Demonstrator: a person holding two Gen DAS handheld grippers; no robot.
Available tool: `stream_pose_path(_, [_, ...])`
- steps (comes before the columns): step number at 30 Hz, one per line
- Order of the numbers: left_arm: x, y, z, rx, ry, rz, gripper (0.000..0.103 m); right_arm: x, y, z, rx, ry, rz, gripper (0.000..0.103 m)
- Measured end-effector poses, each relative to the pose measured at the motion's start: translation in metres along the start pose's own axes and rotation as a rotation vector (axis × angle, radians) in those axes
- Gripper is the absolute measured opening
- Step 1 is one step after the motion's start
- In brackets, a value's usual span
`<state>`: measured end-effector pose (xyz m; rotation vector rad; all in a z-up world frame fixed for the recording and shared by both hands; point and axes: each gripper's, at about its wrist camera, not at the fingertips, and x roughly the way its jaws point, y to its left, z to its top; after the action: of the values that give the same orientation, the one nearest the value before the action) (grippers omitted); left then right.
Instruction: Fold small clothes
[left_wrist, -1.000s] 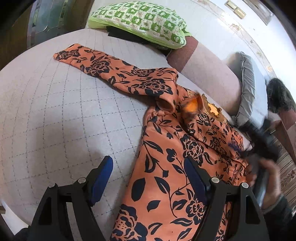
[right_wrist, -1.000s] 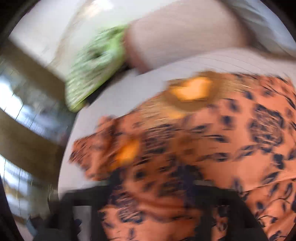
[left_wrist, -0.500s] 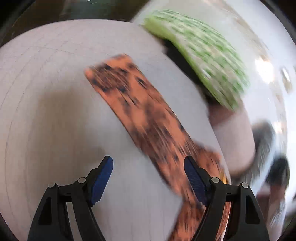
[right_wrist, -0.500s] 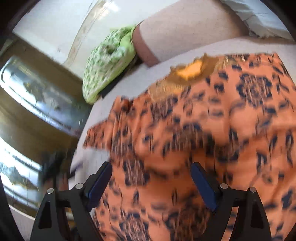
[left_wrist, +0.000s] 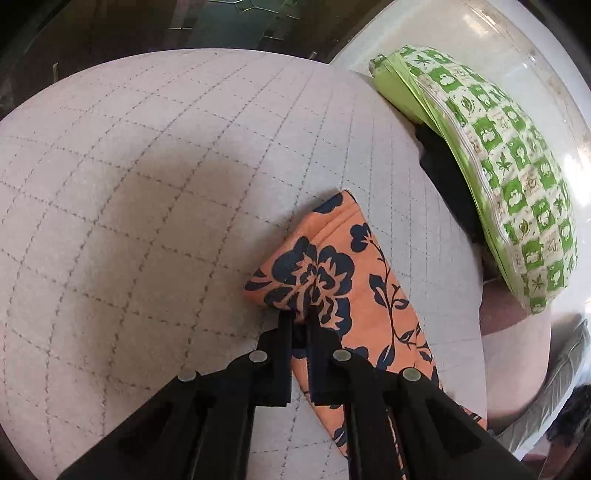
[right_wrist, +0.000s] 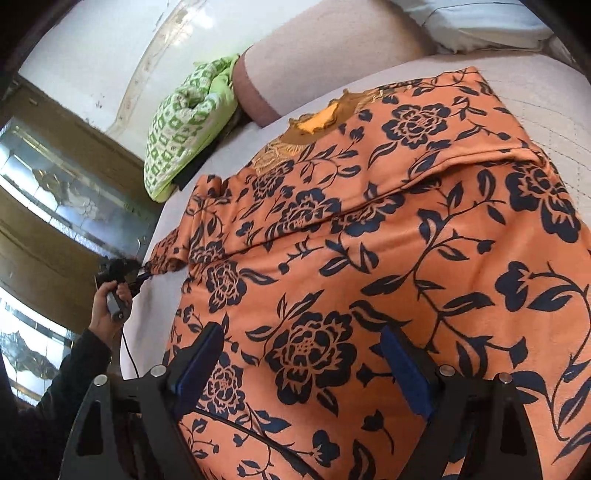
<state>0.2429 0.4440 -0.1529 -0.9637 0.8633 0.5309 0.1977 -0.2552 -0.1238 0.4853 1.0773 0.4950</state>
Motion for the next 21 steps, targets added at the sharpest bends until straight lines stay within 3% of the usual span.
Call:
stream_pose_path(4, [-0.040, -0.026, -0.003, 0.095, -0.123, 0.037, 0.005, -0.002, -0.002, -0.002, 0.006, -0.004, -0.010, 0.089])
stream_pose_path(6, [-0.078, -0.052, -0.013, 0.184, -0.227, 0.031, 0.005, -0.006, -0.002, -0.004, 0.001, -0.019, -0.013, 0.089])
stream_pose_path(10, [-0.168, -0.133, -0.044, 0.389, -0.414, -0.071, 0.005, -0.020, -0.008, -0.007, 0.017, -0.060, -0.008, 0.089])
stream_pose_path(14, [-0.240, -0.210, -0.092, 0.567, -0.529, -0.199, 0.005, -0.035, -0.014, -0.010, 0.018, -0.101, 0.014, 0.089])
stream_pose_path(17, [-0.269, -0.260, -0.143, 0.693, -0.540, -0.279, 0.005, -0.046, -0.018, -0.012, 0.019, -0.131, 0.027, 0.089])
stream_pose_path(21, [-0.252, -0.321, -0.242, 0.882, -0.457, -0.329, 0.006, -0.065, -0.033, -0.014, 0.052, -0.188, 0.059, 0.089])
